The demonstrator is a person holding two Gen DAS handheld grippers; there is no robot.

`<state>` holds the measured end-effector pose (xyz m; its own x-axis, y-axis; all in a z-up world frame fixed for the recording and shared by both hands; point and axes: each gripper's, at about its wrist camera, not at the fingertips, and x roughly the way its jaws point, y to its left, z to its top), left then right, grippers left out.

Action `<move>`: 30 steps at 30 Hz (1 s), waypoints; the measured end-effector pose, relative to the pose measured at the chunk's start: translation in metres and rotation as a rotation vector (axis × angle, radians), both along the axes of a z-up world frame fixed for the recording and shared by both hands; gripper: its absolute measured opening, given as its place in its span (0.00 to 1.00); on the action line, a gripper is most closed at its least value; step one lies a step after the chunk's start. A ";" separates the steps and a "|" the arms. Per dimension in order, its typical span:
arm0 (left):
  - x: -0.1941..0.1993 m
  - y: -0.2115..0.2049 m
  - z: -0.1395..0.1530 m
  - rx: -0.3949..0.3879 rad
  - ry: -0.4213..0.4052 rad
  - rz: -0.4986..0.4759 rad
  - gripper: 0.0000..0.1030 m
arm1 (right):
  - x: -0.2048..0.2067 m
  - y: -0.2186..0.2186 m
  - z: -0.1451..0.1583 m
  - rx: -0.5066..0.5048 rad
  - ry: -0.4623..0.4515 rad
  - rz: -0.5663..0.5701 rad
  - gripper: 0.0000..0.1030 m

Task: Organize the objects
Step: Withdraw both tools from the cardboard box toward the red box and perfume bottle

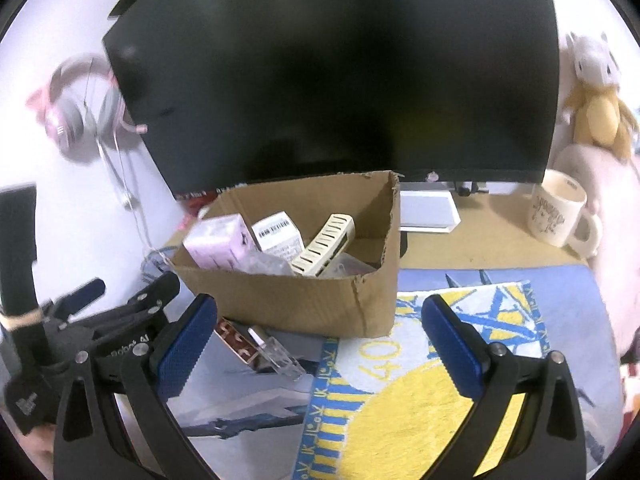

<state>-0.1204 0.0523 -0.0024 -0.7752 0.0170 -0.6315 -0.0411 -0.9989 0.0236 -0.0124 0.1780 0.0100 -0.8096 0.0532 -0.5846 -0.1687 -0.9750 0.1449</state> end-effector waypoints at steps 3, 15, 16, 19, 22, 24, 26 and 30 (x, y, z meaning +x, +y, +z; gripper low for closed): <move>-0.005 -0.002 -0.010 0.010 -0.028 0.013 1.00 | -0.006 -0.009 -0.009 0.049 -0.015 0.014 1.00; -0.025 -0.026 -0.037 0.085 -0.105 0.067 1.00 | -0.021 -0.021 -0.038 0.052 -0.090 0.034 1.00; -0.026 -0.027 -0.039 0.092 -0.109 0.066 1.00 | -0.022 -0.022 -0.040 0.059 -0.090 0.030 1.00; -0.031 -0.028 -0.044 0.109 -0.122 0.048 1.00 | -0.025 -0.025 -0.047 0.074 -0.098 0.021 1.00; -0.034 -0.026 -0.049 0.113 -0.123 0.046 1.00 | -0.029 -0.031 -0.053 0.106 -0.100 0.030 1.00; -0.036 -0.024 -0.052 0.115 -0.127 0.041 1.00 | -0.032 -0.035 -0.056 0.131 -0.105 0.040 1.00; -0.038 -0.023 -0.056 0.115 -0.138 0.038 1.00 | -0.035 -0.038 -0.059 0.128 -0.120 0.060 1.00; -0.045 -0.022 -0.066 0.119 -0.163 0.036 1.00 | -0.042 -0.042 -0.070 0.129 -0.157 0.072 1.00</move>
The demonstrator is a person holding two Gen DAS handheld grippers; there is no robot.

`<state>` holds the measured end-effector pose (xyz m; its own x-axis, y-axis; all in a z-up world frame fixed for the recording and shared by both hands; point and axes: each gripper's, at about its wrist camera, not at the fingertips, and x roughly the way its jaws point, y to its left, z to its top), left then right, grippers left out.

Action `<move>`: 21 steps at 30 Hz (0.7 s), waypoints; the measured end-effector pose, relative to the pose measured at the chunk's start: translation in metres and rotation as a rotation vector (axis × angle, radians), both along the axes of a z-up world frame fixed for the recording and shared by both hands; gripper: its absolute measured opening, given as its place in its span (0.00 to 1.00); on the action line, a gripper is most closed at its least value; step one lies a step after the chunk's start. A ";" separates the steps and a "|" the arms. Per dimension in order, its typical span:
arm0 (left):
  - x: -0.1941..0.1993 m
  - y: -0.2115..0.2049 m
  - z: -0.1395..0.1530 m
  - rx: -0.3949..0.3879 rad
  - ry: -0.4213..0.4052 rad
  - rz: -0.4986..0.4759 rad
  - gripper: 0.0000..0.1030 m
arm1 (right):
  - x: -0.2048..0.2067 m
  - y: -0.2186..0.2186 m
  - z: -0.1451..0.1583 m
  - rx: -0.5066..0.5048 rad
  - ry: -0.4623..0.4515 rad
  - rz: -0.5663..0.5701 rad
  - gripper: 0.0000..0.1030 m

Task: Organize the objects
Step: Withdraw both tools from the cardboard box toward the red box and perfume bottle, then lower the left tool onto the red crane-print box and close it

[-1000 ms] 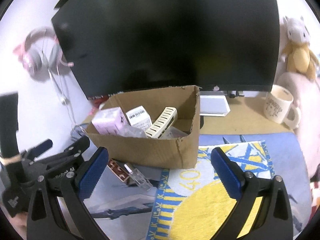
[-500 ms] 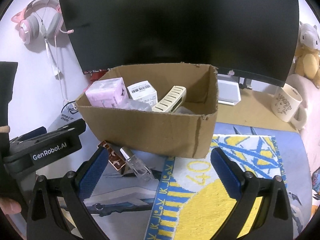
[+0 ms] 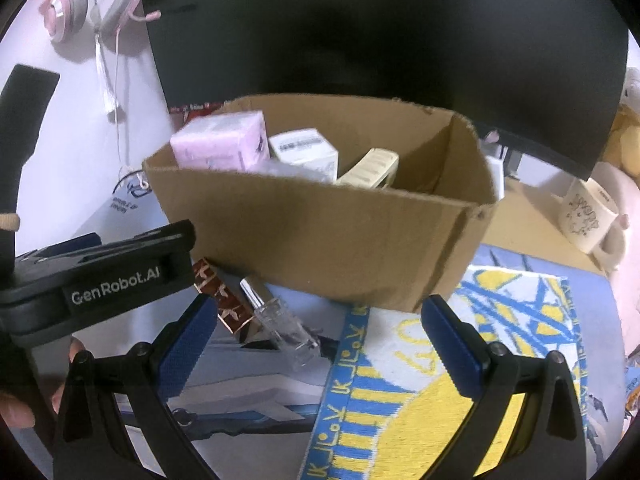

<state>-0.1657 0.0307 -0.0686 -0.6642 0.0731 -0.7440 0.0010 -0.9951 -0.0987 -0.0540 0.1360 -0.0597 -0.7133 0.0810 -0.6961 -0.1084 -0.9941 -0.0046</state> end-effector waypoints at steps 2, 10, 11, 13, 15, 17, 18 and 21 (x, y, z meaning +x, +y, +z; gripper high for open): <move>-0.003 -0.001 -0.004 0.019 -0.012 -0.006 1.00 | -0.003 -0.002 -0.005 0.009 -0.019 0.003 1.00; -0.008 -0.003 -0.015 0.032 -0.043 0.002 1.00 | -0.008 -0.010 -0.014 0.034 -0.055 0.033 1.00; -0.008 -0.003 -0.016 0.030 -0.048 0.002 1.00 | -0.008 -0.011 -0.014 0.044 -0.054 0.037 1.00; -0.009 -0.002 -0.020 0.025 -0.058 0.001 1.00 | -0.008 -0.012 -0.015 0.047 -0.055 0.041 1.00; -0.011 -0.001 -0.023 0.020 -0.068 -0.002 1.00 | -0.009 -0.011 -0.016 0.039 -0.061 0.042 1.00; -0.012 0.000 -0.026 0.021 -0.079 -0.007 1.00 | -0.010 -0.011 -0.017 0.027 -0.069 0.043 1.00; -0.013 0.001 -0.027 0.025 -0.085 -0.010 1.00 | -0.010 -0.010 -0.018 0.026 -0.071 0.043 1.00; -0.014 0.002 -0.032 0.034 -0.101 -0.017 1.00 | -0.012 -0.010 -0.022 0.020 -0.087 0.044 1.00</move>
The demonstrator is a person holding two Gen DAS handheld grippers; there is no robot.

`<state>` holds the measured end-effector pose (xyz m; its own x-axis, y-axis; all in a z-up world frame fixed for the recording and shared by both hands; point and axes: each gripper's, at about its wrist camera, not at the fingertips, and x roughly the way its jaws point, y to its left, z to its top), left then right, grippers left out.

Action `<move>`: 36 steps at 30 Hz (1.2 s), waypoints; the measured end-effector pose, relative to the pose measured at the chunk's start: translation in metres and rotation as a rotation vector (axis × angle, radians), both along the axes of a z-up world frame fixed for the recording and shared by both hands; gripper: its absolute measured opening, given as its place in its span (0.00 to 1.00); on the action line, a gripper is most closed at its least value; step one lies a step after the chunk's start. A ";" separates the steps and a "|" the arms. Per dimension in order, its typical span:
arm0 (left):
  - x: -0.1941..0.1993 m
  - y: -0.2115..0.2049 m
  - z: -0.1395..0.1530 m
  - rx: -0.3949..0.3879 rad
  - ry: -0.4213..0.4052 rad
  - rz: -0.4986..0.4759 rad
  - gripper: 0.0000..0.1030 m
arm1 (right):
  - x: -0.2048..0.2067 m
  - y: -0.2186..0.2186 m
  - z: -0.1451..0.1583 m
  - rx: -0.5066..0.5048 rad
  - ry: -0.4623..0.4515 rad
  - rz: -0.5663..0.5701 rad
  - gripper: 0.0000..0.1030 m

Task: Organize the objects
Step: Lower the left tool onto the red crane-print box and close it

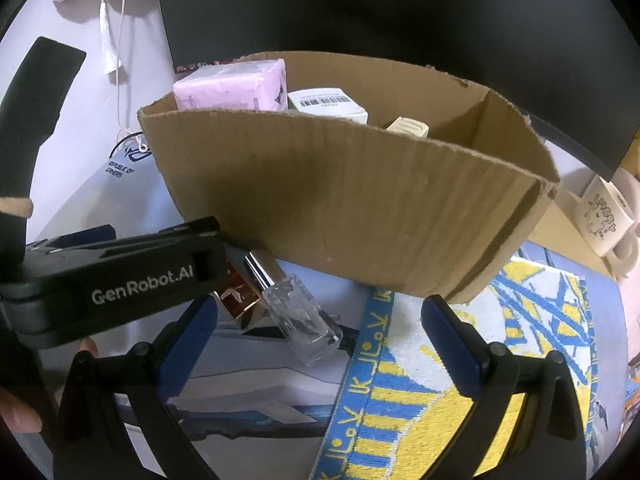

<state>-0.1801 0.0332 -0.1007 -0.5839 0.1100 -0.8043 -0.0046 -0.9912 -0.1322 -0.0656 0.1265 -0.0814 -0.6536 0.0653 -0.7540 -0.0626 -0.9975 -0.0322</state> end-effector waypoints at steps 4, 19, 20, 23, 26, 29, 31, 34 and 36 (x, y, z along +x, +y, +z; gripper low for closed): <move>-0.002 0.001 -0.005 0.027 -0.015 -0.006 1.00 | -0.003 0.001 -0.008 -0.009 -0.032 0.012 1.00; -0.002 0.018 -0.011 -0.010 -0.032 -0.043 1.00 | -0.006 -0.003 -0.019 -0.013 -0.074 0.025 1.00; -0.001 0.019 -0.011 -0.018 -0.032 -0.044 1.00 | -0.006 -0.003 -0.019 -0.015 -0.076 0.026 1.00; 0.000 0.020 -0.010 -0.029 -0.030 -0.042 1.00 | -0.006 -0.004 -0.021 -0.012 -0.082 0.034 1.00; 0.002 0.025 -0.010 -0.069 -0.021 -0.073 1.00 | -0.005 -0.007 -0.023 -0.007 -0.088 0.053 1.00; 0.005 0.028 -0.008 -0.098 -0.022 -0.093 1.00 | -0.004 -0.011 -0.024 -0.007 -0.090 0.076 1.00; 0.005 0.027 -0.008 -0.096 -0.035 -0.096 1.00 | -0.003 -0.013 -0.024 -0.004 -0.088 0.089 1.00; 0.003 0.026 -0.009 -0.084 -0.058 -0.104 1.00 | -0.002 -0.015 -0.024 -0.003 -0.089 0.100 1.00; 0.003 0.027 -0.010 -0.088 -0.068 -0.110 1.00 | -0.001 -0.016 -0.024 -0.002 -0.092 0.108 1.00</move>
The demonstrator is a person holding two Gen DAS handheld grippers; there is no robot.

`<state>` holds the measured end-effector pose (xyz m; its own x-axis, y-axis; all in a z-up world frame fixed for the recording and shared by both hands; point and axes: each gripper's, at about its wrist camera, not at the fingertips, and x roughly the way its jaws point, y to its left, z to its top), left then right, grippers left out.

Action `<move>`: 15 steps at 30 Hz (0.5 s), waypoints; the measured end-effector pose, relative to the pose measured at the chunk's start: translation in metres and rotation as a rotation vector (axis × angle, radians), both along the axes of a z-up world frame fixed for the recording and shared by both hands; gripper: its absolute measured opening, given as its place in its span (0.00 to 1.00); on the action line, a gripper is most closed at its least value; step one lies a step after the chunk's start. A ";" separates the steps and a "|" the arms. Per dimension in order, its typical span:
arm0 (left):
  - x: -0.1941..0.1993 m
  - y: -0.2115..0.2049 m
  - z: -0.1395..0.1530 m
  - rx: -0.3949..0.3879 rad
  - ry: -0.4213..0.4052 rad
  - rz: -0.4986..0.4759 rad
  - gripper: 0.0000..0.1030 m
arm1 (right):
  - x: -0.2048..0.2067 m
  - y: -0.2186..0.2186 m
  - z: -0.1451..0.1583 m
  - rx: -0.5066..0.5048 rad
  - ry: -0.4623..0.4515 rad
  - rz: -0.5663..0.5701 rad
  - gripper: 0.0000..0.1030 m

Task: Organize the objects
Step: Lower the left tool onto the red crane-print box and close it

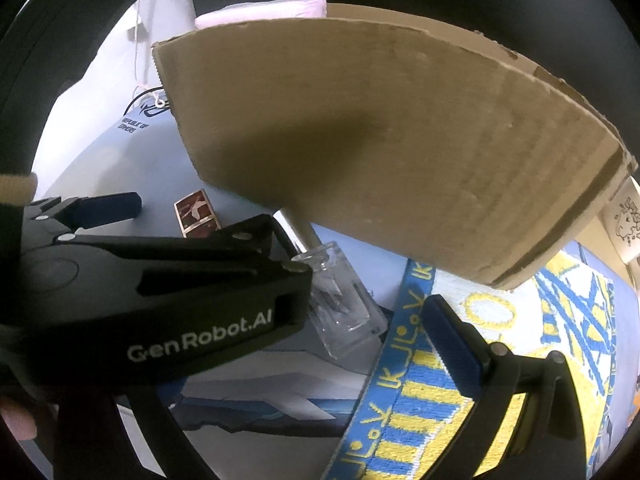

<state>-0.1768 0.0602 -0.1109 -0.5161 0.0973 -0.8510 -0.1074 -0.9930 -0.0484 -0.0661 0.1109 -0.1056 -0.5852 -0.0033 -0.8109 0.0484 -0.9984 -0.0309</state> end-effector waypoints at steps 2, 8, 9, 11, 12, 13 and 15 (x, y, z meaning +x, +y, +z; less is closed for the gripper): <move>0.001 0.000 0.000 -0.006 -0.009 -0.003 1.00 | 0.001 -0.001 0.000 0.001 -0.004 0.011 1.00; 0.004 0.000 0.001 -0.015 -0.039 -0.021 1.00 | 0.005 -0.005 0.000 0.009 -0.009 0.038 1.00; 0.004 0.001 0.002 -0.016 -0.039 -0.029 1.00 | 0.005 -0.006 0.000 0.016 -0.008 0.039 1.00; 0.005 0.000 0.002 -0.010 -0.035 -0.036 1.00 | 0.007 -0.011 0.002 0.049 0.008 0.029 1.00; 0.004 -0.001 0.002 -0.008 -0.033 -0.029 1.00 | 0.008 -0.013 0.003 0.060 0.017 0.032 1.00; 0.004 -0.002 0.002 -0.012 -0.036 -0.022 1.00 | 0.010 -0.017 0.003 0.085 0.028 0.039 1.00; 0.004 -0.007 0.003 -0.019 -0.038 0.009 1.00 | 0.013 -0.021 0.003 0.114 0.029 0.053 1.00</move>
<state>-0.1732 0.0533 -0.1081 -0.4844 0.0767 -0.8715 -0.0971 -0.9947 -0.0337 -0.0532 0.0903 -0.1030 -0.6098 0.0565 -0.7905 0.0986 -0.9843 -0.1464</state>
